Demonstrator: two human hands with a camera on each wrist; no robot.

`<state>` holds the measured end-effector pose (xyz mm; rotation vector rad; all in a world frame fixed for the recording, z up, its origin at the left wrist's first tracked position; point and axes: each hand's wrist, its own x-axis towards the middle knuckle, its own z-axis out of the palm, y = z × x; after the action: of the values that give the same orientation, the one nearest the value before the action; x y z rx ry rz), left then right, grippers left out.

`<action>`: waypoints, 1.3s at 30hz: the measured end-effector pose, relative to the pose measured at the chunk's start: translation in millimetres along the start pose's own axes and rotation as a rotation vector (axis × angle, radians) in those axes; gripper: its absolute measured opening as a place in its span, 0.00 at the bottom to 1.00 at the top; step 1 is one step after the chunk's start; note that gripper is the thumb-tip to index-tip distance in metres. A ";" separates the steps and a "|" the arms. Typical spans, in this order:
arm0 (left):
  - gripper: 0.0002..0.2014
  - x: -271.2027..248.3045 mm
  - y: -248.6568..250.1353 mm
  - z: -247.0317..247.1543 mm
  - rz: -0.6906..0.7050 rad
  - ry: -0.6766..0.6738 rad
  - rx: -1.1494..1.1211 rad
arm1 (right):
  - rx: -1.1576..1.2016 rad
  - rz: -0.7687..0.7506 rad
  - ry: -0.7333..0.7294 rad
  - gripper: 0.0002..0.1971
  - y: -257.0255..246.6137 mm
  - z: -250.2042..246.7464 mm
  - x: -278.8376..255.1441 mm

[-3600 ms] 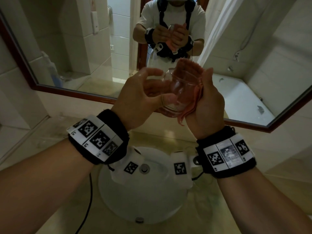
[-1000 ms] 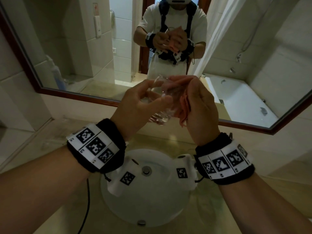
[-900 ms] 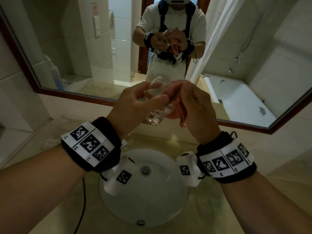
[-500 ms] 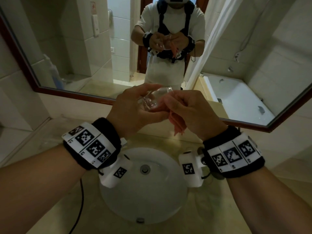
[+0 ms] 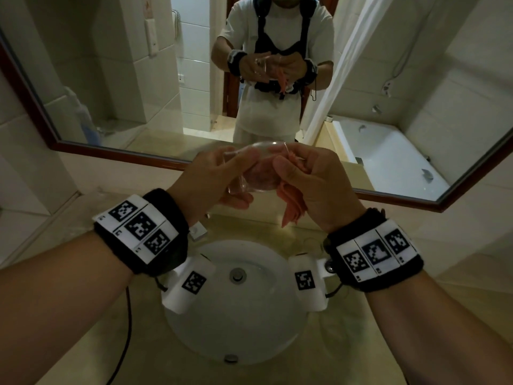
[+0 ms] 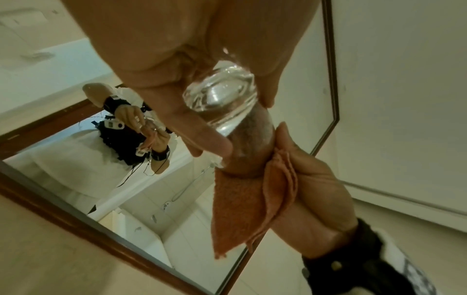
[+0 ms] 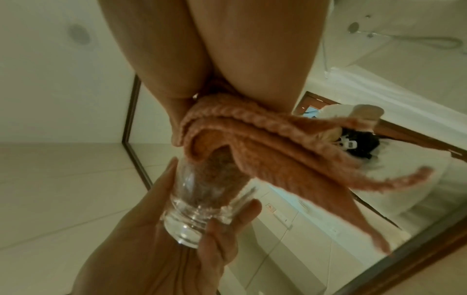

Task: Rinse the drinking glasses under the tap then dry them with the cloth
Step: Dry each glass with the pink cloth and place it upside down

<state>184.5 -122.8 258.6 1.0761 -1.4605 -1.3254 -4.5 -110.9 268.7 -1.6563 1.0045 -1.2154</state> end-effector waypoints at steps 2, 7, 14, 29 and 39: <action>0.25 1.7 0.5 -0.1 0.055 0.025 0.024 | 0.056 0.051 -0.026 0.17 0.7 -3.2 1.1; 0.27 6.5 -3.9 -4.5 0.254 -0.013 0.276 | 0.326 0.229 -0.063 0.28 4.1 -11.6 3.2; 0.33 10.9 -9.4 -4.5 0.357 0.005 0.420 | 0.352 0.261 -0.002 0.24 13.1 -14.4 8.2; 0.31 17.6 -13.0 -8.9 0.381 -0.013 0.507 | 0.444 0.276 -0.125 0.19 25.4 -17.6 9.6; 0.33 22.6 -14.5 -2.5 -0.127 -0.055 -0.024 | 0.311 0.053 -0.172 0.10 27.4 -8.2 7.2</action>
<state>181.8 -146.1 245.4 1.1413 -1.4323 -1.4684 -14.4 -128.1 246.8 -1.4524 0.7094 -1.1106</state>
